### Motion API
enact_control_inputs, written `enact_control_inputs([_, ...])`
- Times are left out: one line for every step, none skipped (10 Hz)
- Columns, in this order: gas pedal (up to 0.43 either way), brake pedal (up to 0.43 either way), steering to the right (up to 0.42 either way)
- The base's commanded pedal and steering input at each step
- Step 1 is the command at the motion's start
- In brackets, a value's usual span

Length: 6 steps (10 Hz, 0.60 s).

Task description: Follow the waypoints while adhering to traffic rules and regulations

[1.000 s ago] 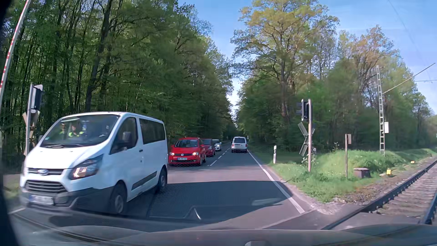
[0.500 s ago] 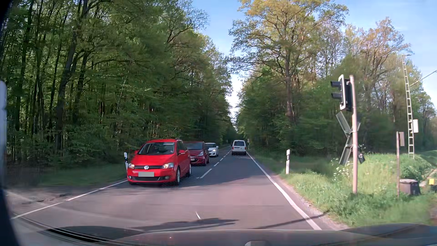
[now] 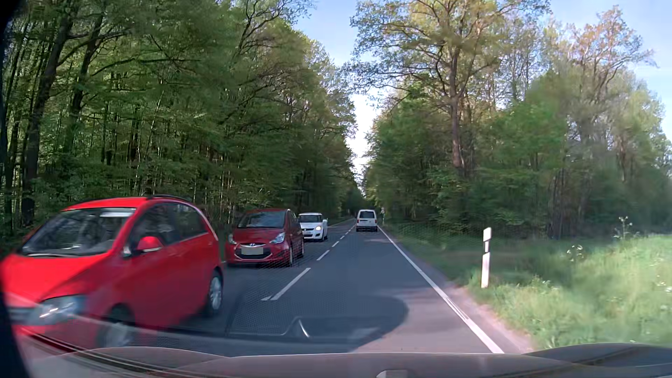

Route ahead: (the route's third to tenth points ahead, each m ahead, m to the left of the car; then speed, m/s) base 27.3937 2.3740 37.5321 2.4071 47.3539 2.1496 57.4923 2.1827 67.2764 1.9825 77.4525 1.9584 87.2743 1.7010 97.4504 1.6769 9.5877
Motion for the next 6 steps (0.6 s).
enact_control_inputs([0.287,0.0,0.002])
enact_control_inputs([0.299,0.0,0.002])
enact_control_inputs([0.299,0.0,0.002])
enact_control_inputs([0.299,0.0,0.002])
enact_control_inputs([0.299,0.0,0.002])
enact_control_inputs([0.299,0.0,0.002])
